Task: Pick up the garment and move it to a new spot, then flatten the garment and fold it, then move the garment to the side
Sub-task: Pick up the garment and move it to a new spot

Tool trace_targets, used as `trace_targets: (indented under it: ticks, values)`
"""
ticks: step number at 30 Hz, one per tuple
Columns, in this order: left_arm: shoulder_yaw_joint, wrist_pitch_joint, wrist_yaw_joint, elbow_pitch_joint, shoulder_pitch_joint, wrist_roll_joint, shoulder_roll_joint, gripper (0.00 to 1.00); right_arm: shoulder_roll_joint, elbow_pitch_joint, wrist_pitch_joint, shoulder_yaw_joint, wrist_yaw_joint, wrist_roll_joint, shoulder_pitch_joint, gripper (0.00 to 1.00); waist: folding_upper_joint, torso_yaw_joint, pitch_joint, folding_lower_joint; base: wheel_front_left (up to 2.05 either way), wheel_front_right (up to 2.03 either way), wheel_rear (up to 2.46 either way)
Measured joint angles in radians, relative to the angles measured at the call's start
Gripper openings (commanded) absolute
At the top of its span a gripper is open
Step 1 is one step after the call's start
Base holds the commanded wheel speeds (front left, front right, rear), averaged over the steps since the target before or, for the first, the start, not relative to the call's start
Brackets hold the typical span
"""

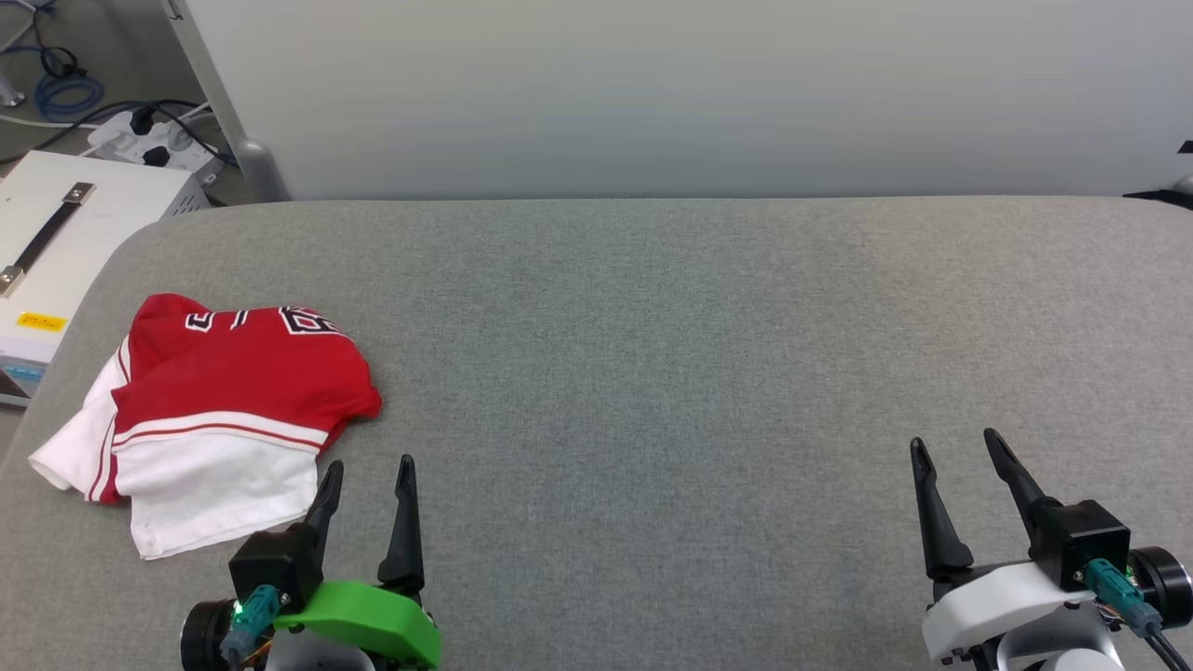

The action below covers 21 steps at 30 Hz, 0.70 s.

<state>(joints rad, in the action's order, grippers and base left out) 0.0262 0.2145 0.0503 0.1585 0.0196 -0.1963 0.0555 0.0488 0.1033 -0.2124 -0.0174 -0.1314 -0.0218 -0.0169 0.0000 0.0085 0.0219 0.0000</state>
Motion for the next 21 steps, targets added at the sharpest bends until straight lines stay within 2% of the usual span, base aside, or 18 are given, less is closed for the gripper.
trace_targets:
  ticks: [10, 21]
  values:
    - [-0.001, 0.02, 0.008, 0.02, 0.0, -0.015, 0.0, 1.0, 0.0, 0.011, -0.021, 0.017, 0.0, 0.002, 0.0, 1.0, 0.0, 0.04, 0.006, 0.0, 0.0, 0.0, 0.0]
    - [-0.008, 0.041, 0.002, 0.03, 0.0, -0.016, -0.001, 1.0, -0.001, 0.028, -0.04, 0.055, 0.0, 0.002, -0.004, 1.0, 0.0, 0.162, -0.005, 0.0, 0.0, 0.0, 0.0]
